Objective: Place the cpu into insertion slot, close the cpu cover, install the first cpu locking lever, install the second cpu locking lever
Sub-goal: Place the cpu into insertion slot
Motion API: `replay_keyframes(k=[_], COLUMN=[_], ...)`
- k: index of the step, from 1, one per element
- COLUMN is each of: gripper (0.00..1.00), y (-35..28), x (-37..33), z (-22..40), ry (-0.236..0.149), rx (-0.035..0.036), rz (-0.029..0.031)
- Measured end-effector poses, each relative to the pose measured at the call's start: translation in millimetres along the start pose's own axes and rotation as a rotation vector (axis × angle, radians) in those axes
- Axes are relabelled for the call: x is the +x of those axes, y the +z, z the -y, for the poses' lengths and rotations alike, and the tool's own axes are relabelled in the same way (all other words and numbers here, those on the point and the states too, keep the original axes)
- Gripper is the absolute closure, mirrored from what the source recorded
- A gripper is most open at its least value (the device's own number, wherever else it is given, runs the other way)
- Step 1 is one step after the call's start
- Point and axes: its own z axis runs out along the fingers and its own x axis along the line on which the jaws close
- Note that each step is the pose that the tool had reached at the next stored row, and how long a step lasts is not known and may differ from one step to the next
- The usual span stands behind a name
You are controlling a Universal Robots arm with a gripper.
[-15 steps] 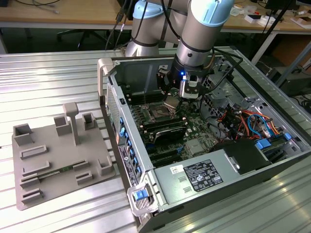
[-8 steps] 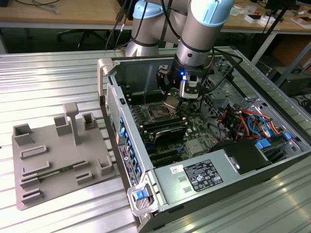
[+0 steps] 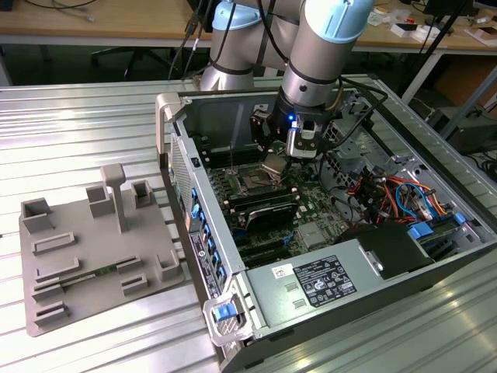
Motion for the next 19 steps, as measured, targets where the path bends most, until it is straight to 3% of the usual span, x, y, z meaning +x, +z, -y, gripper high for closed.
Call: replay_keyframes(k=[19], gripper=[0.45], y=[0.3], x=[0.0], z=[0.0], ry=[0.019], rx=[-0.0004], rz=[0.0018])
